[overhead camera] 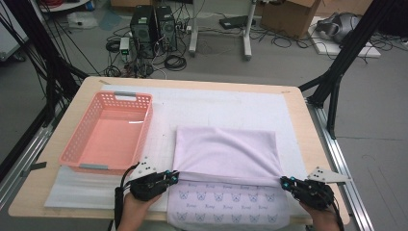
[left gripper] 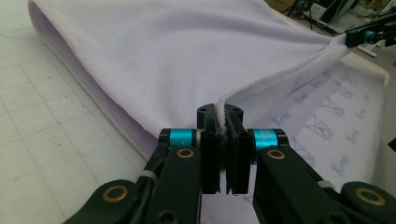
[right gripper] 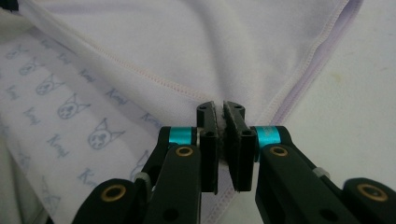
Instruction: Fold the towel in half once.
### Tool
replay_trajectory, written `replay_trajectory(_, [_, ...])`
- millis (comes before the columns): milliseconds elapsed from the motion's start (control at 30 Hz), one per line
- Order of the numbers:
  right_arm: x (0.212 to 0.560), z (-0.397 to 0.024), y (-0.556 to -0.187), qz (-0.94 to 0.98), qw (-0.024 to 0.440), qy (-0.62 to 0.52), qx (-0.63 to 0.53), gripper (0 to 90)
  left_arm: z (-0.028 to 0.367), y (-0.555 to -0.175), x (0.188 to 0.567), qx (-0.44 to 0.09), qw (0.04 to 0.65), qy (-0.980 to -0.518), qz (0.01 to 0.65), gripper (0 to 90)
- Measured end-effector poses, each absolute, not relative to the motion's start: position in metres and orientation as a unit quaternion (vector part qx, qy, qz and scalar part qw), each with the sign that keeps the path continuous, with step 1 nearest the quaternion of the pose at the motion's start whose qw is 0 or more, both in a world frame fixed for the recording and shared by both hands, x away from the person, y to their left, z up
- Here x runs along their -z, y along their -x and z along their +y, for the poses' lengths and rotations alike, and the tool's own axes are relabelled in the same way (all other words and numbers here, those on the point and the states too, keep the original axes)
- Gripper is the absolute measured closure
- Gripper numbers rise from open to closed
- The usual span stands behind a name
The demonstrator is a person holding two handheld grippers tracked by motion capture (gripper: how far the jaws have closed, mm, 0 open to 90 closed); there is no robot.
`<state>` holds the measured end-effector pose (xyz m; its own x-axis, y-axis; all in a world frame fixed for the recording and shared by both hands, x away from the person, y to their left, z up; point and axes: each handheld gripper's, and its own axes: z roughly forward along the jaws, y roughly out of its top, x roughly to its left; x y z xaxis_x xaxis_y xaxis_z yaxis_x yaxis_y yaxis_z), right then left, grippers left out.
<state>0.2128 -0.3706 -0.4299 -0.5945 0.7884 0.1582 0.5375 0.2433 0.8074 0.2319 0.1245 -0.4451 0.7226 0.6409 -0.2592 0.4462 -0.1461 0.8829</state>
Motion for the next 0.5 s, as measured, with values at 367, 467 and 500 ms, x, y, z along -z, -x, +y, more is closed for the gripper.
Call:
replay_trajectory(367, [0.429,-0.372,-0.193,0.775,0.132,-0.426,-0.448,84.4,0.129,-0.206,0.442,-0.082,0.547,-0.754,0.355,85.8])
replay_trajectory(467, [0.429,-0.372,-0.185,0.775,0.13,-0.427,-0.448,84.4,0.13,-0.2,0.439,-0.083,0.548,-0.755,0.35,85.8])
replay_trajectory(500, [0.428,-0.372,-0.182,0.773,0.13,-0.427,-0.451,84.4,0.13,-0.197,0.439,-0.082,0.55,-0.754,0.351,85.8])
